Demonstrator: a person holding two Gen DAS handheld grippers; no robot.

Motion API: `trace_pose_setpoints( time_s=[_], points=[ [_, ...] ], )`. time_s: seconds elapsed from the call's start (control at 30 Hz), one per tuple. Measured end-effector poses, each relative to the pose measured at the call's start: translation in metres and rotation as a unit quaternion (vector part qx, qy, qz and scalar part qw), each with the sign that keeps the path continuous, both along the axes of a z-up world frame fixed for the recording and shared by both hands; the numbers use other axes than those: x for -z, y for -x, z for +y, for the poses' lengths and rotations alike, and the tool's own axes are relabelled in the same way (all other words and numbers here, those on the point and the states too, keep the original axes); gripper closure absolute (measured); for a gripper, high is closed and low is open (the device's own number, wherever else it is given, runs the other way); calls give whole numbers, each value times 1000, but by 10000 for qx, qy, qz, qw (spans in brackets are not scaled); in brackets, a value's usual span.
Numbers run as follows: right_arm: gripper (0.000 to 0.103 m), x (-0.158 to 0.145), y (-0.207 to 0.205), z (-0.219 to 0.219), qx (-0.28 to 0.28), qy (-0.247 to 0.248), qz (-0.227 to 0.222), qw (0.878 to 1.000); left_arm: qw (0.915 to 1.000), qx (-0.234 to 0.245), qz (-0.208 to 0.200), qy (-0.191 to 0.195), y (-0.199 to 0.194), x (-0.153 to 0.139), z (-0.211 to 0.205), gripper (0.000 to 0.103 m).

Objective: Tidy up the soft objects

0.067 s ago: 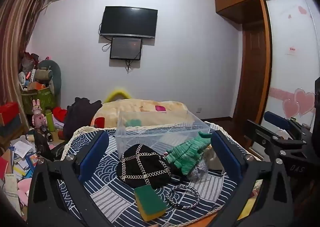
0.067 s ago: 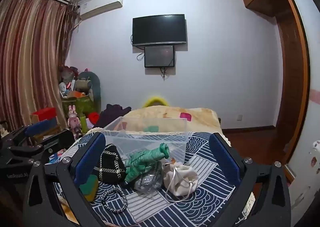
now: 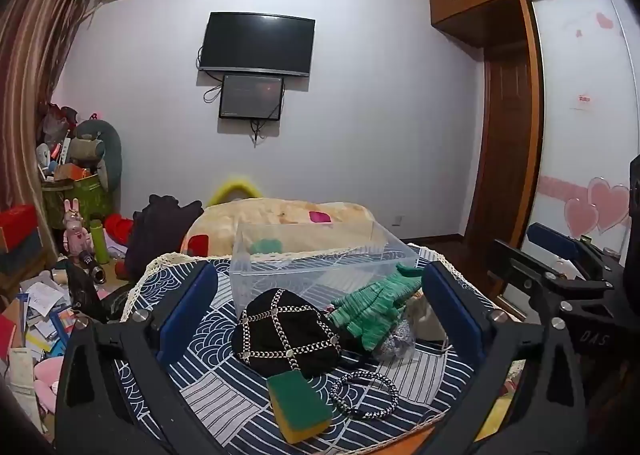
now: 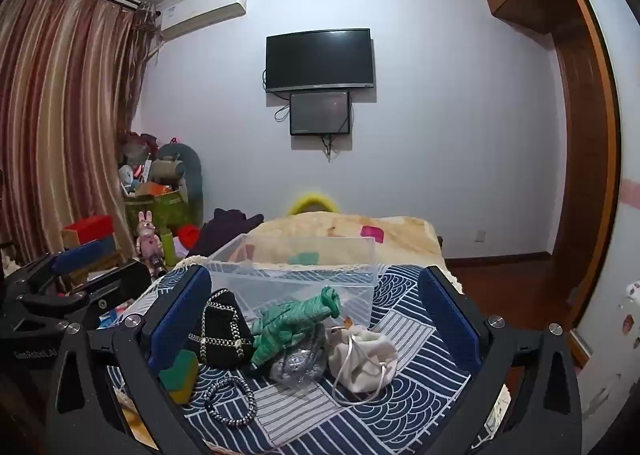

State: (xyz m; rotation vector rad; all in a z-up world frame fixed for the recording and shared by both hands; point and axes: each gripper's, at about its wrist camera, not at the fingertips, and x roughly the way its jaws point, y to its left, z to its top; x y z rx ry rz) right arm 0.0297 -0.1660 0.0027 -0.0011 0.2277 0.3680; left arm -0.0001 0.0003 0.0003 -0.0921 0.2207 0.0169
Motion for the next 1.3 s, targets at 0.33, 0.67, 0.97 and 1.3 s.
trace_pose_setpoints(
  time_s=[0.33, 0.67, 0.97, 1.3],
  points=[
    [0, -3, 0, -2, 7, -83, 24, 10000, 10000, 29, 27, 54, -3, -5, 0, 0],
    [0, -3, 4, -4, 2, -110, -29, 9999, 10000, 23, -35, 38, 3, -4, 0, 0],
    [0, -4, 6, -6, -31, -147, -18, 9999, 9999, 17, -105, -17, 6, -2, 0, 0],
    [0, -5, 7, -6, -83, -152, -24, 9998, 9999, -2, -96, 59, 8, -1, -1, 0]
  ],
)
